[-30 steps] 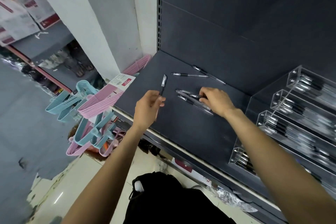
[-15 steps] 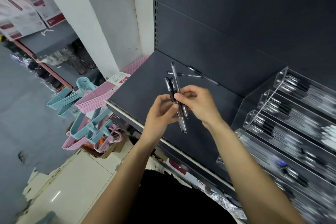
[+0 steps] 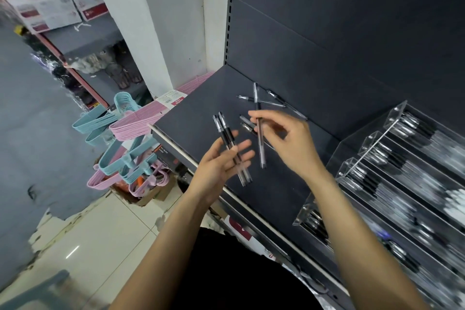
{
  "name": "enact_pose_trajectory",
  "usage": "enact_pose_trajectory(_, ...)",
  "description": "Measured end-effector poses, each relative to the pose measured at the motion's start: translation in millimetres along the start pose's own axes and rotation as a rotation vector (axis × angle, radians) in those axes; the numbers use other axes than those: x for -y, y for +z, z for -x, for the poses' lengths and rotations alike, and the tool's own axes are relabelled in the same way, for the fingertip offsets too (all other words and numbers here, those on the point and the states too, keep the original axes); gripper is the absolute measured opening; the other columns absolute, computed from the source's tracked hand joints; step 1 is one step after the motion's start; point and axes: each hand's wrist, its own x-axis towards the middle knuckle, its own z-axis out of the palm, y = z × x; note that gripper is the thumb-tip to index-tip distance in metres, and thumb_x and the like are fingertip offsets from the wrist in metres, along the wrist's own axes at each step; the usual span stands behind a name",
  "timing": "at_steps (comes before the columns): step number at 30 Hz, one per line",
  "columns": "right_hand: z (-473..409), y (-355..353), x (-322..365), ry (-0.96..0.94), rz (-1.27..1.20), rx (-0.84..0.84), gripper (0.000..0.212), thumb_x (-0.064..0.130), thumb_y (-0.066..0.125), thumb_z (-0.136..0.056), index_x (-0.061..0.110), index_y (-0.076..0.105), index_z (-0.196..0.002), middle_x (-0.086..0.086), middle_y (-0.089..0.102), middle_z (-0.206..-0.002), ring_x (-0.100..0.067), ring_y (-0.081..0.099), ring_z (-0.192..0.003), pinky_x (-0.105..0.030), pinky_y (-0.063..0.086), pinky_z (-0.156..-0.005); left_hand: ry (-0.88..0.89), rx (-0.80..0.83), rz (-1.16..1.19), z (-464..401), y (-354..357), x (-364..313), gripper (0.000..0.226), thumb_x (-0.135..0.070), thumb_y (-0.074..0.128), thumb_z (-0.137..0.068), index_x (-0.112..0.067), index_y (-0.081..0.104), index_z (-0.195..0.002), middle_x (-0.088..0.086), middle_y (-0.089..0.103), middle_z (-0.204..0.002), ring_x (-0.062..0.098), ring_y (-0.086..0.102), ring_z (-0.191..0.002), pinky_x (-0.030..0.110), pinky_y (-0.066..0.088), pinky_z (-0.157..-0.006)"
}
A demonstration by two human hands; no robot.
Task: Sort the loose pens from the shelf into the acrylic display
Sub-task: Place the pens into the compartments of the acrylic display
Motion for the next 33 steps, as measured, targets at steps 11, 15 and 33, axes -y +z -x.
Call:
enact_pose_trajectory(11,-4,30,-6,0.265,0.09,0.16,0.028,0.012,0.069,-0.083,0.025,0.048,-0.095,0.004,0.067,-0.094,-0.007,0.066,-0.08,-0.021,0.054,-0.07,0.024,-0.014,-0.07,0,1,18,0.032,-0.004,0.046,-0.098,-0.017,0.052,-0.127,0.002,0.071,-0.108,0.018,0.069,-0.098,0.031,0.057,-0.083)
enact_pose_trajectory(15,0,39,-2,0.243,0.117,0.11,0.016,0.012,0.071,-0.082,0.016,0.066,-0.096,0.005,0.068,-0.089,-0.004,0.065,-0.08,-0.02,0.054,-0.073,0.055,0.0,-0.053,0,0,18,0.033,-0.002,0.046,-0.097,-0.012,0.048,-0.129,0.006,0.069,-0.109,0.02,0.066,-0.102,0.035,0.055,-0.088)
enact_pose_trajectory(33,116,8,16,0.54,-0.309,-0.468,0.012,0.009,0.067,-0.085,0.017,0.06,-0.091,-0.006,0.069,-0.078,-0.011,0.069,-0.064,-0.021,0.055,-0.06,-0.064,0.126,-0.042,19,56,35,0.024,-0.005,0.049,-0.094,-0.015,0.058,-0.114,-0.003,0.071,-0.106,0.015,0.066,-0.102,0.027,0.055,-0.085)
